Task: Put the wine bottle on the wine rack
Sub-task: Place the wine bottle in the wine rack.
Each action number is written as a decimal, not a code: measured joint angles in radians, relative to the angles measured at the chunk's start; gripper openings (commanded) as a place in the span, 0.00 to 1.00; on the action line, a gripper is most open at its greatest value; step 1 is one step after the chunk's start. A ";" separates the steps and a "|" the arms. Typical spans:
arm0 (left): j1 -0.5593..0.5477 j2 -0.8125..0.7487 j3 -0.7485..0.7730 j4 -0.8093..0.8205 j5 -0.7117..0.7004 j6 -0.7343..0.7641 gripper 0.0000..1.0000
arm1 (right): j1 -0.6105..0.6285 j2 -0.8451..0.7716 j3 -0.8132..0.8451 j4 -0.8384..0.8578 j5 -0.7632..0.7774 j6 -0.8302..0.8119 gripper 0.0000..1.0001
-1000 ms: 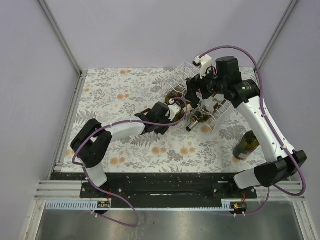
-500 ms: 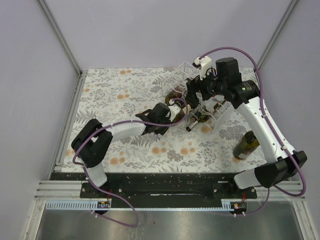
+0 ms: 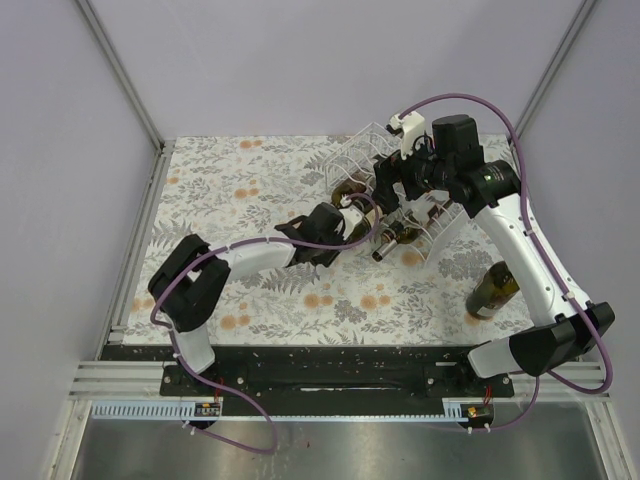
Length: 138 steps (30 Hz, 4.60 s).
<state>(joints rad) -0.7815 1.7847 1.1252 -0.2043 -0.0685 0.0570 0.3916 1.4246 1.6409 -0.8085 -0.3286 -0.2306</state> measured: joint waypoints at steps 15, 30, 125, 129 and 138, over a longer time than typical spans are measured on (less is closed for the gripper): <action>-0.003 0.024 0.032 -0.007 -0.050 0.018 0.20 | 0.000 0.000 -0.025 -0.001 0.006 0.000 1.00; -0.014 -0.024 -0.052 0.065 -0.158 0.109 0.09 | 0.000 0.000 -0.032 -0.002 0.006 0.000 0.99; -0.098 0.211 0.225 -0.048 -0.337 0.200 0.52 | -0.002 0.000 -0.043 -0.077 0.005 -0.026 0.99; -0.098 0.208 0.206 -0.026 -0.337 0.201 0.52 | -0.002 0.000 -0.043 -0.079 0.005 -0.027 1.00; -0.097 0.204 0.189 -0.020 -0.331 0.198 0.49 | -0.002 0.000 -0.043 -0.079 0.005 -0.027 0.99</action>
<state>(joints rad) -0.8787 1.9888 1.3140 -0.2241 -0.3992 0.2550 0.3897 1.4242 1.5982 -0.8879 -0.3241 -0.2573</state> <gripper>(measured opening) 0.500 0.993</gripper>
